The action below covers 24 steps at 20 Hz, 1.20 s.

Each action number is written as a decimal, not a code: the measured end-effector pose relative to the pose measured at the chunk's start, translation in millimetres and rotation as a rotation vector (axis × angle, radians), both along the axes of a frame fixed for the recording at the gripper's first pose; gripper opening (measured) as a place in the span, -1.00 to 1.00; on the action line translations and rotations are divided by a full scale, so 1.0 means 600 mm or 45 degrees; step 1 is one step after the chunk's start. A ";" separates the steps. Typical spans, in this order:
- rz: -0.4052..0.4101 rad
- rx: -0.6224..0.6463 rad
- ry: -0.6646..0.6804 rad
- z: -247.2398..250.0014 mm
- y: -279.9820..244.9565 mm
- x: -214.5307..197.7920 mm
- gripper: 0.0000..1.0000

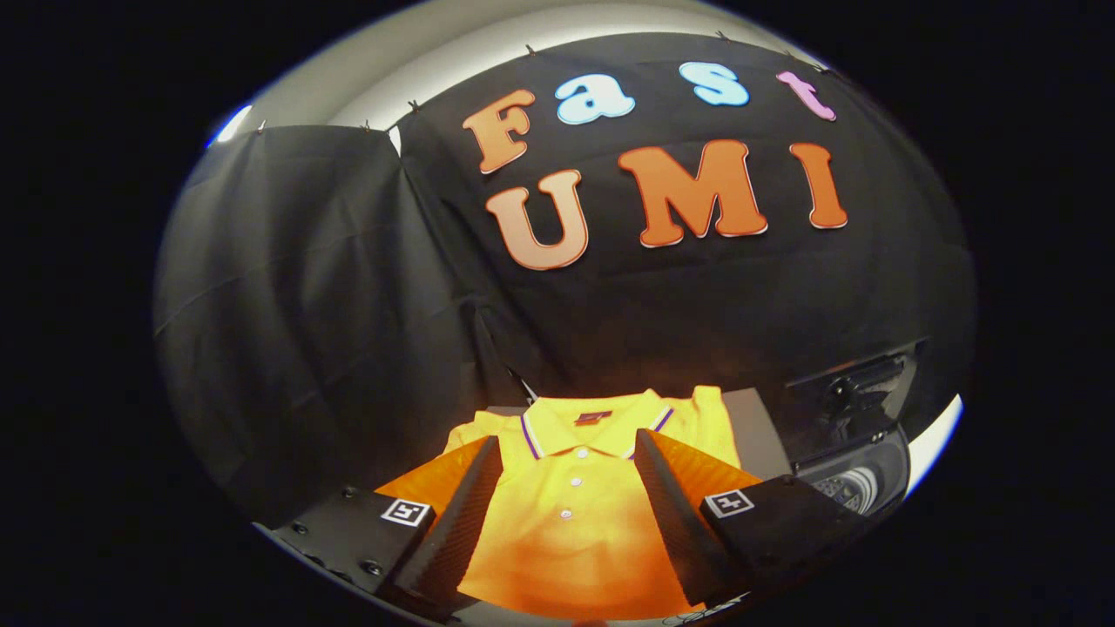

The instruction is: Put the clothes into the washing machine and then close the washing machine lid.

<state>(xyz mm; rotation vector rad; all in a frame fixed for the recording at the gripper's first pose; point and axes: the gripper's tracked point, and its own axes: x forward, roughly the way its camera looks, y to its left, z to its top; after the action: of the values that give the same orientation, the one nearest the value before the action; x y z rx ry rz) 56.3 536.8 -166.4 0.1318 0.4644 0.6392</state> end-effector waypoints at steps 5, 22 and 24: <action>-0.091 -0.119 0.088 -0.058 0.006 0.018 0.97; 0.072 -0.555 0.249 -0.149 0.015 -0.002 -0.33; 0.066 -0.520 0.234 -0.149 0.021 0.004 -0.67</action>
<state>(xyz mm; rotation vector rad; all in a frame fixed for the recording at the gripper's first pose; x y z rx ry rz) 58.4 549.1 -255.9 -0.2107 0.7685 0.5734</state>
